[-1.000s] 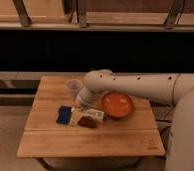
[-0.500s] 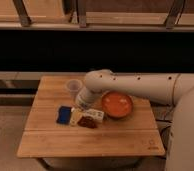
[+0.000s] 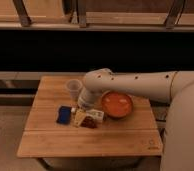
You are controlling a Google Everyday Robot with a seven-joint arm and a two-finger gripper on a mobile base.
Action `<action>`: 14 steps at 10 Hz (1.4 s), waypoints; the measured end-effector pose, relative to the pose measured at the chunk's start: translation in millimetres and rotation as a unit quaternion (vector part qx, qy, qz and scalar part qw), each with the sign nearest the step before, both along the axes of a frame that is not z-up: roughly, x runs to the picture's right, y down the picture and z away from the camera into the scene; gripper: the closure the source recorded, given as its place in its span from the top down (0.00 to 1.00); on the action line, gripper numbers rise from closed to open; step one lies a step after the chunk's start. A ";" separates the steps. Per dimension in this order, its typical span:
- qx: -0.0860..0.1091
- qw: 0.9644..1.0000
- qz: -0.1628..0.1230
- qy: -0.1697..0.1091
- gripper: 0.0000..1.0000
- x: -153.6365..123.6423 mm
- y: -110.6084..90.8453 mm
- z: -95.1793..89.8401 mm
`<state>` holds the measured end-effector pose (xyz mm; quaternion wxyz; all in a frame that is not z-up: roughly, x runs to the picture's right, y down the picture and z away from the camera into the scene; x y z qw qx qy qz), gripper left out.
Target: Push the ceramic bowl across the table
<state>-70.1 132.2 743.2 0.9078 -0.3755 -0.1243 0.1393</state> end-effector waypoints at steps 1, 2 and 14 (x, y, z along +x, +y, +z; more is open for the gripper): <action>-0.006 0.999 -0.024 0.032 0.80 23.7 1.9 6.8; -0.013 0.997 -0.039 0.058 0.80 42.8 1.3 12.3; -0.038 0.995 -0.060 -0.077 0.80 46.2 16.0 76.2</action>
